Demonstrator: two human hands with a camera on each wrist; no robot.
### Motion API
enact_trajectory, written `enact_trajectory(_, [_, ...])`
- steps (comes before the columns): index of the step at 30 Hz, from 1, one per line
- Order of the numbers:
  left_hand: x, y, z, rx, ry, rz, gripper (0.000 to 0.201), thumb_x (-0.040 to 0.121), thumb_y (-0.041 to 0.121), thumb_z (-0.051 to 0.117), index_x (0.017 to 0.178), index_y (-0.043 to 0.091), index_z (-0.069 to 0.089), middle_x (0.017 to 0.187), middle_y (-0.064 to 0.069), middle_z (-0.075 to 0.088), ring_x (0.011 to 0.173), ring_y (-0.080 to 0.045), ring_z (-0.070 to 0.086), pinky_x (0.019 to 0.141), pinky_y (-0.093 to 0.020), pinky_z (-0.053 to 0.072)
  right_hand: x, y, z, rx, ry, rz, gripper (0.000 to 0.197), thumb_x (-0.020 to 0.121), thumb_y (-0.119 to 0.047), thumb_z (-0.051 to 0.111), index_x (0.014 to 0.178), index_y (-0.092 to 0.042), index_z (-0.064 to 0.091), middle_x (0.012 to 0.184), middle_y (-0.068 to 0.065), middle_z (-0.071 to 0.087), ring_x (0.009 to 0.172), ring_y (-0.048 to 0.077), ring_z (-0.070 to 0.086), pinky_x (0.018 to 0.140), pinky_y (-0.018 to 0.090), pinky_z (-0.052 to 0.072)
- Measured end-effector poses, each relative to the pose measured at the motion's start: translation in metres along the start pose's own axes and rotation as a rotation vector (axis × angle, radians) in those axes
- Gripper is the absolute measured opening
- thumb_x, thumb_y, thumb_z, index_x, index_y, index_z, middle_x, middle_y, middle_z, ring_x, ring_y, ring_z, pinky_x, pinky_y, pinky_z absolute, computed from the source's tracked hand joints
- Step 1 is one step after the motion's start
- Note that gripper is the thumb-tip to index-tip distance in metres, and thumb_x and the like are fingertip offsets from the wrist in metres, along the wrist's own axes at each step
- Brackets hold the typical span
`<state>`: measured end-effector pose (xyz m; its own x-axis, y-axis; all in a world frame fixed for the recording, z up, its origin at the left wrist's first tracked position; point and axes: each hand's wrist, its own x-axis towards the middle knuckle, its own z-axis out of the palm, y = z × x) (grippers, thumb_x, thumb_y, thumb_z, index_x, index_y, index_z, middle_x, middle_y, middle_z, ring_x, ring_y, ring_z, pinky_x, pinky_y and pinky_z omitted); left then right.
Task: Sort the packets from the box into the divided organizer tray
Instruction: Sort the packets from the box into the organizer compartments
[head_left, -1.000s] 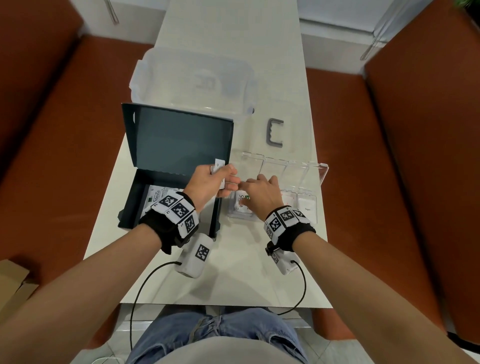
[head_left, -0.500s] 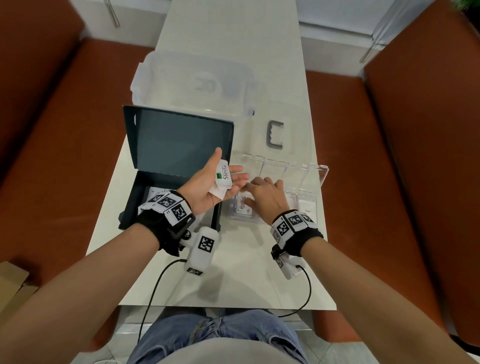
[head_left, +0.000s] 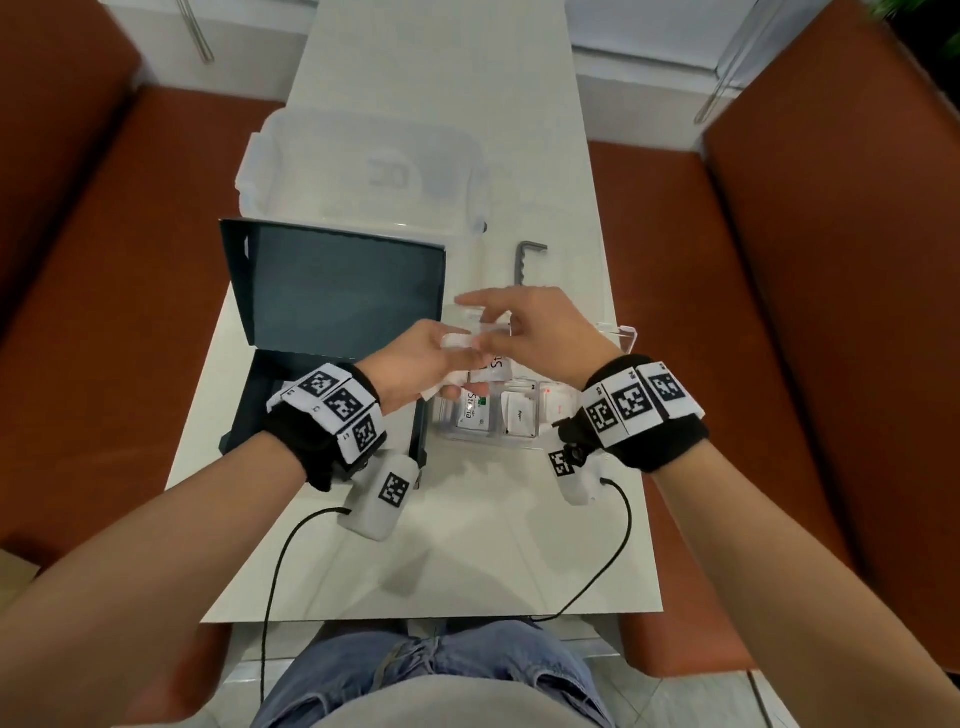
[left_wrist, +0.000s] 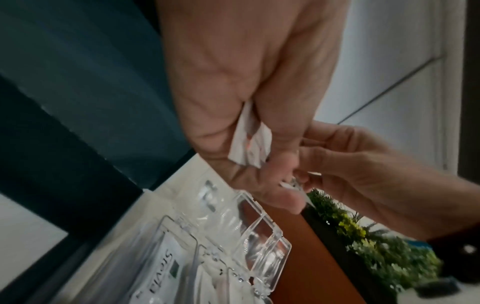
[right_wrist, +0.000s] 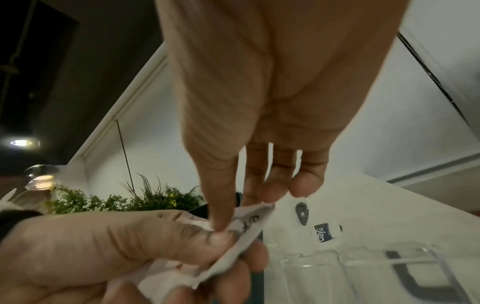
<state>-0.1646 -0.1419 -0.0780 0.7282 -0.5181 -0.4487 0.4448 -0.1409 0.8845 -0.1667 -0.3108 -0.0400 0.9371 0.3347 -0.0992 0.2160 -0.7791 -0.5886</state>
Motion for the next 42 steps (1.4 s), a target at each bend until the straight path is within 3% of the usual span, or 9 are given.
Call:
enact_trajectory(3, [0.006,-0.004,-0.002,-0.027,0.18,0.039,0.016,0.084,0.016,0.073,0.095,0.005,0.069,0.082,-0.003,0.067,0.064,-0.012,0.064,0.048,-0.02,0.036,-0.002,0.003,-0.002,0.035,0.12,0.079,0.017,0.083,-0.01,0.067,0.098,-0.018,0.072,0.079,-0.006,0.061,0.062,-0.005,0.049,0.079,0.017,0.043])
enact_trajectory(6, [0.01,-0.006,-0.008,-0.189,0.304,0.088,0.011,0.081,0.012,0.076,0.089,0.008,0.069,0.071,0.0,0.063,0.06,-0.01,0.054,0.051,-0.019,0.038,-0.006,0.008,0.001,0.168,0.177,0.191,0.011,0.078,-0.008,0.068,0.085,-0.016,0.065,0.068,-0.001,0.063,0.055,0.002,0.055,0.069,0.022,0.047])
enact_trajectory(10, [0.013,-0.007,-0.01,0.059,0.268,0.154,0.012,0.079,0.018,0.078,0.086,0.011,0.072,0.064,0.006,0.062,0.054,-0.007,0.05,0.052,-0.018,0.041,-0.007,0.015,0.012,0.162,0.121,0.201,0.016,0.08,-0.022,0.071,0.095,-0.024,0.066,0.073,-0.009,0.064,0.06,-0.005,0.055,0.057,0.002,0.038])
enact_trajectory(14, [0.022,-0.01,-0.007,0.239,0.246,0.169,0.009,0.078,0.018,0.08,0.082,0.012,0.074,0.06,0.009,0.061,0.053,-0.012,0.05,0.048,-0.014,0.038,-0.005,0.026,0.023,0.186,0.085,0.223,0.016,0.083,-0.021,0.071,0.099,-0.019,0.071,0.07,-0.009,0.063,0.062,-0.004,0.054,0.055,0.001,0.036])
enact_trajectory(20, [0.032,-0.022,-0.006,0.286,0.344,0.124,0.006,0.082,0.01,0.075,0.078,0.013,0.074,0.066,0.006,0.067,0.054,-0.012,0.053,0.056,-0.021,0.045,-0.004,0.042,0.049,0.276,0.046,0.386,0.01,0.085,-0.014,0.066,0.089,-0.01,0.075,0.065,-0.011,0.061,0.057,-0.002,0.053,0.064,0.015,0.043])
enact_trajectory(26, [0.037,-0.029,-0.005,0.446,0.393,0.098,0.003,0.084,0.013,0.073,0.086,0.011,0.073,0.074,0.005,0.068,0.049,-0.007,0.057,0.048,-0.008,0.042,0.0,0.05,0.075,0.386,0.142,0.585,0.014,0.086,-0.008,0.057,0.089,-0.002,0.069,0.071,0.009,0.067,0.065,0.02,0.063,0.073,0.035,0.058])
enact_trajectory(33, [0.035,-0.045,-0.007,0.682,0.342,0.086,0.016,0.084,0.007,0.071,0.1,0.008,0.071,0.089,-0.005,0.069,0.07,-0.01,0.059,0.077,-0.022,0.051,-0.002,0.053,0.09,0.451,0.112,0.633,0.013,0.087,-0.003,0.054,0.093,0.001,0.065,0.059,0.007,0.063,0.053,0.017,0.062,0.069,0.034,0.06])
enact_trajectory(38, [0.033,-0.055,0.002,0.858,0.191,0.142,0.024,0.083,0.01,0.074,0.105,0.011,0.067,0.104,-0.007,0.065,0.089,-0.017,0.061,0.083,-0.03,0.051,-0.005,0.059,0.094,0.415,0.109,0.612,0.01,0.088,-0.004,0.06,0.09,0.003,0.067,0.062,0.008,0.065,0.05,0.014,0.062,0.054,0.02,0.056])
enact_trajectory(42, [0.034,-0.061,0.007,1.073,0.129,0.11,0.027,0.086,0.014,0.069,0.112,0.01,0.062,0.111,-0.008,0.055,0.096,-0.027,0.058,0.085,-0.038,0.05,0.0,0.06,0.096,0.309,0.113,0.592,0.006,0.082,-0.004,0.067,0.086,-0.002,0.063,0.079,0.016,0.067,0.064,0.024,0.063,0.068,0.035,0.058])
